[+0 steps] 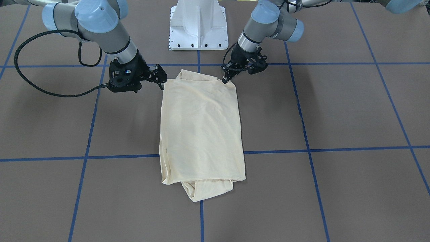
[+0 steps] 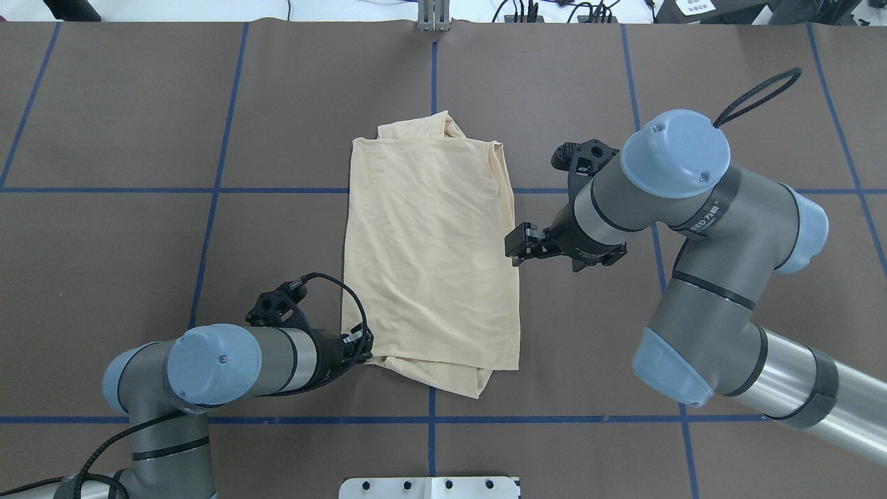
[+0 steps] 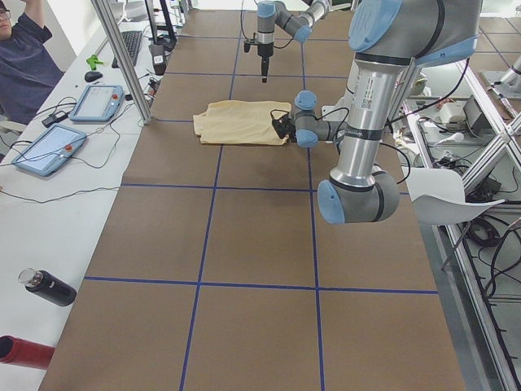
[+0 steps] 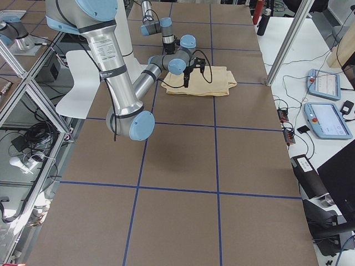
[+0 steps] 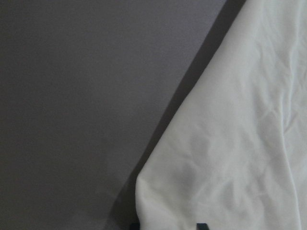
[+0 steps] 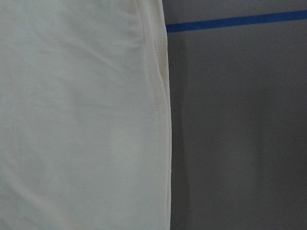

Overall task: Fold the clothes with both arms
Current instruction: 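Place the left gripper at one near corner, right gripper toward the other, then lower both grippers onto the shirt's near corners and grasp them, then lift the near edge with both grippers and carry it away from the robot, then lay the held edge onto the shirt's far end with both grippers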

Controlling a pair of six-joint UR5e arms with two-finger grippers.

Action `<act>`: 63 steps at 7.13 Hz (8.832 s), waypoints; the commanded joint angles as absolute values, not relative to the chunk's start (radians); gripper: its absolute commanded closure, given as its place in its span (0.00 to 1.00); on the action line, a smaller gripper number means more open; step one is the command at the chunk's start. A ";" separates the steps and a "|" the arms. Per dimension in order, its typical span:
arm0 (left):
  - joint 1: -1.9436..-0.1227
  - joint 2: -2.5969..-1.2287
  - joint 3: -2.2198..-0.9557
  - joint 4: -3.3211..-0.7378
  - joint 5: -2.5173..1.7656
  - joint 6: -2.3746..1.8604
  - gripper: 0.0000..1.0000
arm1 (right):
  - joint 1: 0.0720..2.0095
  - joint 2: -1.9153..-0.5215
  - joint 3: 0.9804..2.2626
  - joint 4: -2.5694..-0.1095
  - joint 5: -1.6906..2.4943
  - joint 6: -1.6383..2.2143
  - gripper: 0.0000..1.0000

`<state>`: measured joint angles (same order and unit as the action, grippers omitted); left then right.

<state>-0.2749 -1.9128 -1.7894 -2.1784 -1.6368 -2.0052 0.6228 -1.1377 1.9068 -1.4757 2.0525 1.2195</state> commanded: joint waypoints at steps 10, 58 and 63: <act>-0.299 -1.913 -1.878 -2.098 -1.690 -1.999 1.00 | 0.320 -1.120 1.907 -1.483 1.823 1.643 0.00; -0.680 -2.192 -1.472 -2.318 -1.870 -1.868 1.00 | 0.618 -0.858 1.587 -1.479 1.862 1.758 1.00; -0.676 -2.204 -1.414 -2.379 -1.871 -1.867 0.80 | 0.635 -0.856 1.511 -1.350 1.858 1.764 0.23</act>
<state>-0.6767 -2.2034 -1.4113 -2.3762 -1.8710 -1.8677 0.6311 -0.8563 1.5353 -1.3908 1.8601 1.7598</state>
